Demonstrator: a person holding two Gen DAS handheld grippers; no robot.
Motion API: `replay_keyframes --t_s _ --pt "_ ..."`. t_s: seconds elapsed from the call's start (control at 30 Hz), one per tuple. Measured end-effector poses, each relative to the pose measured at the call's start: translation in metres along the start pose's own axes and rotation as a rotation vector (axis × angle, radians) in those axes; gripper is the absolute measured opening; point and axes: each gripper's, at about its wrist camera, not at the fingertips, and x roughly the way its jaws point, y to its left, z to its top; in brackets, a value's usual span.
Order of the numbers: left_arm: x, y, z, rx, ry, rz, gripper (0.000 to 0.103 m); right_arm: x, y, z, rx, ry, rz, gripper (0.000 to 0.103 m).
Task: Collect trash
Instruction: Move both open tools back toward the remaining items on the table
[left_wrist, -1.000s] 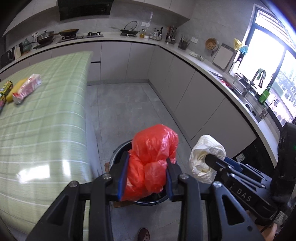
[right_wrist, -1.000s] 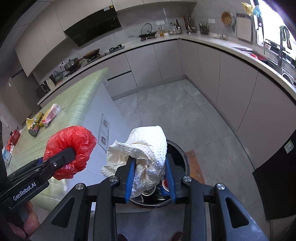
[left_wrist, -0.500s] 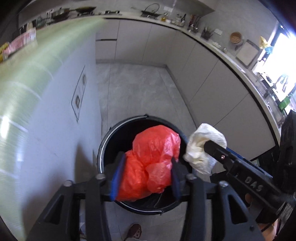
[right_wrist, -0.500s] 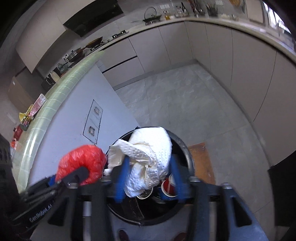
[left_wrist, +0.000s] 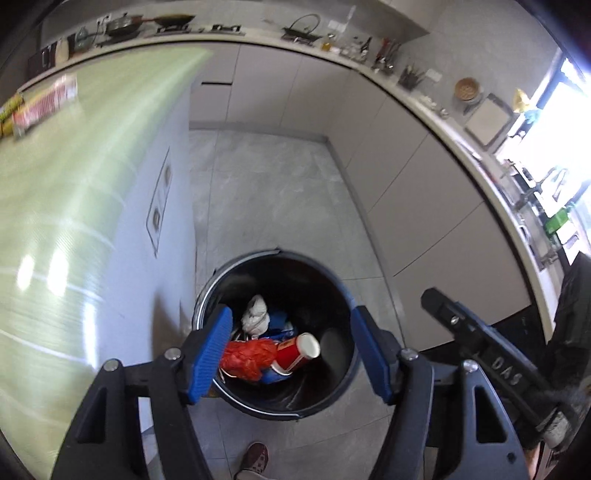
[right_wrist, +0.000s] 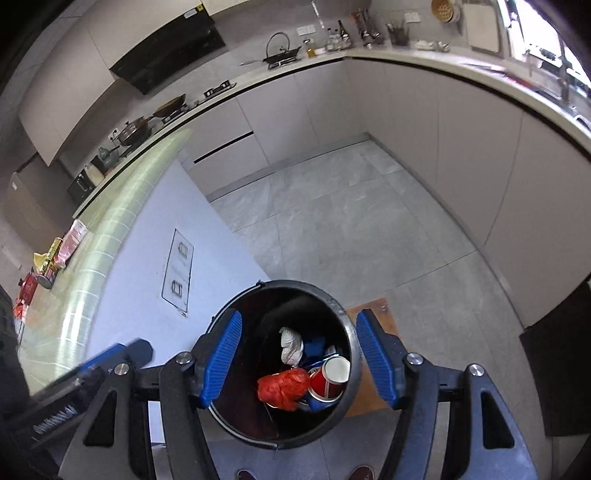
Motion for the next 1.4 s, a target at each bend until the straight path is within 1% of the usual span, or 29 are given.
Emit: replay_keyframes --t_s 0.07,0.13,0.23,0.33,0.43,0.5,0.67,0.7,0.73,0.77,0.87,0.9,0.97,1.07,1.17,1.4 --pt "-0.021 -0.003 0.008 0.004 -0.004 -0.030 0.068 -0.020 0.008 0.003 0.013 -0.012 -0.004 0.067" --pt "-0.041 -0.003 0.016 0.018 -0.023 -0.038 0.068 -0.035 0.020 0.007 0.007 -0.027 -0.012 0.067" --pt "-0.069 0.007 0.028 0.048 -0.042 -0.059 0.068 -0.057 0.048 0.009 -0.009 -0.059 -0.010 0.067" --pt "-0.093 0.031 0.036 0.065 -0.069 -0.052 0.068 -0.070 0.084 0.009 -0.024 -0.077 0.003 0.067" --pt "-0.110 0.064 0.039 0.068 -0.092 -0.018 0.068 -0.075 0.123 0.005 -0.037 -0.080 0.011 0.068" --pt "-0.114 0.091 0.039 0.058 -0.099 0.012 0.068 -0.074 0.154 -0.001 -0.039 -0.073 0.027 0.070" --pt "-0.138 0.182 0.037 0.011 -0.123 0.093 0.068 -0.063 0.234 -0.017 -0.098 -0.069 0.022 0.074" --pt "-0.140 0.193 0.037 0.005 -0.124 0.108 0.068 -0.061 0.253 -0.022 -0.112 -0.074 0.019 0.078" --pt "-0.144 0.212 0.036 0.000 -0.128 0.131 0.068 -0.059 0.267 -0.024 -0.118 -0.078 0.019 0.081" --pt "-0.148 0.226 0.036 -0.006 -0.130 0.143 0.068 -0.057 0.286 -0.028 -0.129 -0.084 0.024 0.082" --pt "-0.160 0.277 0.037 -0.042 -0.132 0.184 0.068 -0.050 0.324 -0.038 -0.153 -0.087 0.038 0.083" --pt "-0.164 0.286 0.037 -0.048 -0.134 0.192 0.068 -0.048 0.341 -0.042 -0.164 -0.088 0.054 0.083" --pt "-0.170 0.313 0.037 -0.067 -0.138 0.214 0.068 -0.045 0.361 -0.047 -0.179 -0.094 0.067 0.083" --pt "-0.175 0.340 0.042 -0.097 -0.139 0.237 0.068 -0.037 0.392 -0.050 -0.203 -0.085 0.094 0.083" --pt "-0.177 0.362 0.049 -0.133 -0.146 0.243 0.068 -0.031 0.409 -0.048 -0.224 -0.077 0.099 0.083" --pt "-0.169 0.380 0.071 -0.175 -0.160 0.265 0.068 -0.007 0.439 -0.020 -0.297 -0.090 0.118 0.083"
